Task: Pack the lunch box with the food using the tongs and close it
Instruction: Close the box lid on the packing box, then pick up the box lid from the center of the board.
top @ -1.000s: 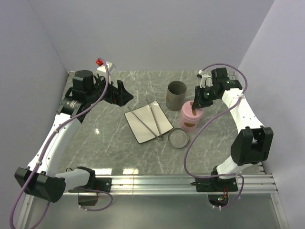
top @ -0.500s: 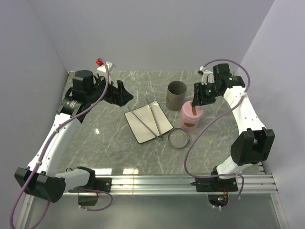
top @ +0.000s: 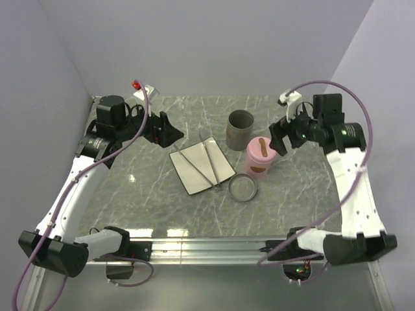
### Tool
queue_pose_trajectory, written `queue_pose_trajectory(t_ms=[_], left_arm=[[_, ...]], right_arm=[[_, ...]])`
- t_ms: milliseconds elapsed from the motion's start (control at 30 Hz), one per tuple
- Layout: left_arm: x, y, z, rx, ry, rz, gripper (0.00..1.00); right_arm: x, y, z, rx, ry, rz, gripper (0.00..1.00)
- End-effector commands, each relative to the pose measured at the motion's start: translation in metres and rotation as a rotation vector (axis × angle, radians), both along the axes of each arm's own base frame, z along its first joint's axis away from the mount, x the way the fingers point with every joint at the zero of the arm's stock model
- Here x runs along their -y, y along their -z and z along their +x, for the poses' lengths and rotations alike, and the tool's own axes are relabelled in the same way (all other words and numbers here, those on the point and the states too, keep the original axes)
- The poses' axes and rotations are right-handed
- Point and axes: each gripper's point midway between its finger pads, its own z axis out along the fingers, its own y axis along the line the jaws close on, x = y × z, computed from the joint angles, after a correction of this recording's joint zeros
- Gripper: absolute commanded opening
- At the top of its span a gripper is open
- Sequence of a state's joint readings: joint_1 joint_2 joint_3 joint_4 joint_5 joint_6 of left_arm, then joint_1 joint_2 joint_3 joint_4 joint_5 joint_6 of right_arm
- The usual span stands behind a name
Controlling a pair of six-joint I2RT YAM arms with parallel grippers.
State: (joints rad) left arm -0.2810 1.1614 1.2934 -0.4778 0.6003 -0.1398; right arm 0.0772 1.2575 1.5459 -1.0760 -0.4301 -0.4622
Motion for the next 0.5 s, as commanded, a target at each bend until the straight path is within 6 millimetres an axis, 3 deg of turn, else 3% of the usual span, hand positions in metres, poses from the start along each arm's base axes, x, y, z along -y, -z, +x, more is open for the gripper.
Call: queue_pose_trajectory(t_ms=[0, 133, 167, 233, 467], left_arm=[[0.008, -0.018, -0.008, 0.064, 0.08, -0.03, 0.99], [0.013, -0.018, -0.014, 0.055, 0.125, -0.047, 0.99], [0.014, -0.017, -0.017, 0.047, 0.141, -0.055, 0.99], [0.019, -0.016, -0.023, 0.022, 0.179, -0.086, 0.99], [0.025, -0.009, -0.026, -0.05, 0.235, -0.183, 0.99]], right_arm=[[-0.012, -0.009, -0.033, 0.087, -0.222, -0.066, 1.0], [-0.043, 0.013, -0.064, 0.142, -0.424, -0.146, 1.0], [-0.044, 0.036, -0.069, 0.114, -0.446, -0.186, 1.0], [-0.059, 0.061, -0.082, 0.144, -0.566, -0.236, 0.98], [-0.078, 0.135, -0.098, 0.028, -0.788, -0.361, 0.91]])
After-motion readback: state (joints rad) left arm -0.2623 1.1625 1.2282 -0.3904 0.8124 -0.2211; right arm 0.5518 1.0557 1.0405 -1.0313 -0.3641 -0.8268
